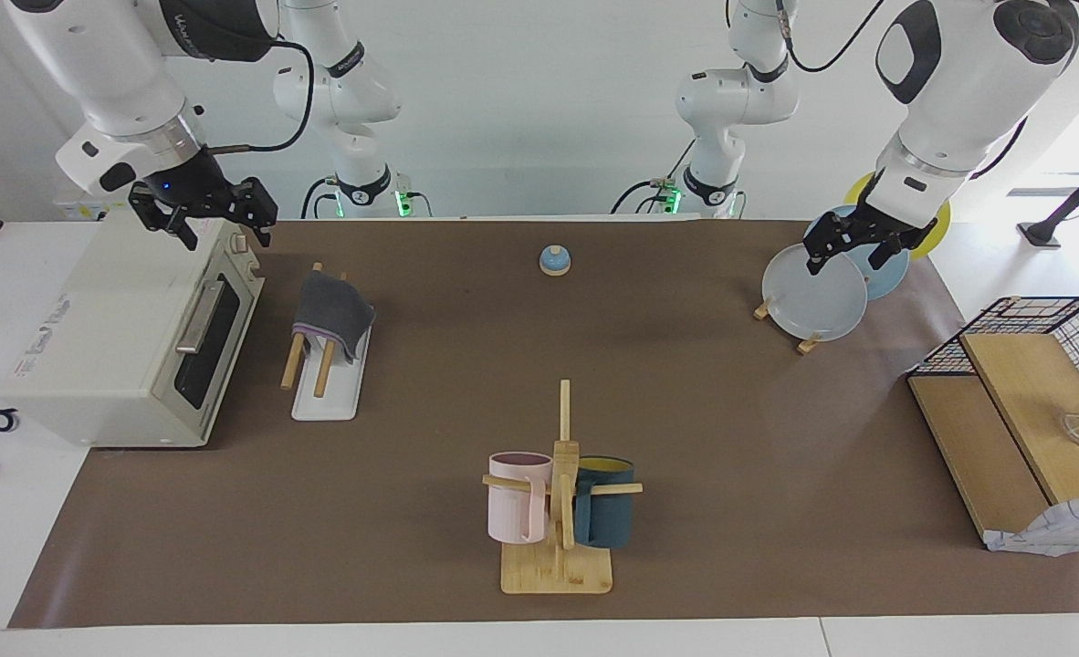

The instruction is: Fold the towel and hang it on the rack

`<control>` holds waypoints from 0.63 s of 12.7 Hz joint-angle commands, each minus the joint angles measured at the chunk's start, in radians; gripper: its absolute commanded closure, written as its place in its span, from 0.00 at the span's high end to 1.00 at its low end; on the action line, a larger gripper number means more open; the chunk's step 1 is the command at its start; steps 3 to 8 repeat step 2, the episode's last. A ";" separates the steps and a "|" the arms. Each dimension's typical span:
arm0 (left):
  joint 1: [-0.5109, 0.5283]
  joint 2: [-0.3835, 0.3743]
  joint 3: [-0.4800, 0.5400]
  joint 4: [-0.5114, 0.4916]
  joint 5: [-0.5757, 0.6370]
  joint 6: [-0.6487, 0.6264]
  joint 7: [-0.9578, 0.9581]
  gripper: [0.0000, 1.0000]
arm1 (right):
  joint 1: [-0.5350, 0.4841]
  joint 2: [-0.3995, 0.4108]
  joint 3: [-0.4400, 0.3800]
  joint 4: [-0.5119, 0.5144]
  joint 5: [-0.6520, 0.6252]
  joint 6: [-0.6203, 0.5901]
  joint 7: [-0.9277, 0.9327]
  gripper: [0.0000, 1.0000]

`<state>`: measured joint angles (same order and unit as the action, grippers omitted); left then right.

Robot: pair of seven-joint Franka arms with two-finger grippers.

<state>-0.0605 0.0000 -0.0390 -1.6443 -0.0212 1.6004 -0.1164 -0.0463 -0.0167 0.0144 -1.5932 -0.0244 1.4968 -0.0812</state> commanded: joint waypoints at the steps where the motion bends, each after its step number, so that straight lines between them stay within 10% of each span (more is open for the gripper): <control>1: 0.010 -0.006 -0.009 -0.005 0.012 -0.004 0.003 1.00 | -0.006 0.004 0.012 0.010 -0.005 0.002 0.014 1.00; 8: 0.010 -0.006 -0.009 -0.005 0.012 -0.004 0.003 1.00 | -0.007 0.004 0.012 0.009 -0.003 0.006 0.014 1.00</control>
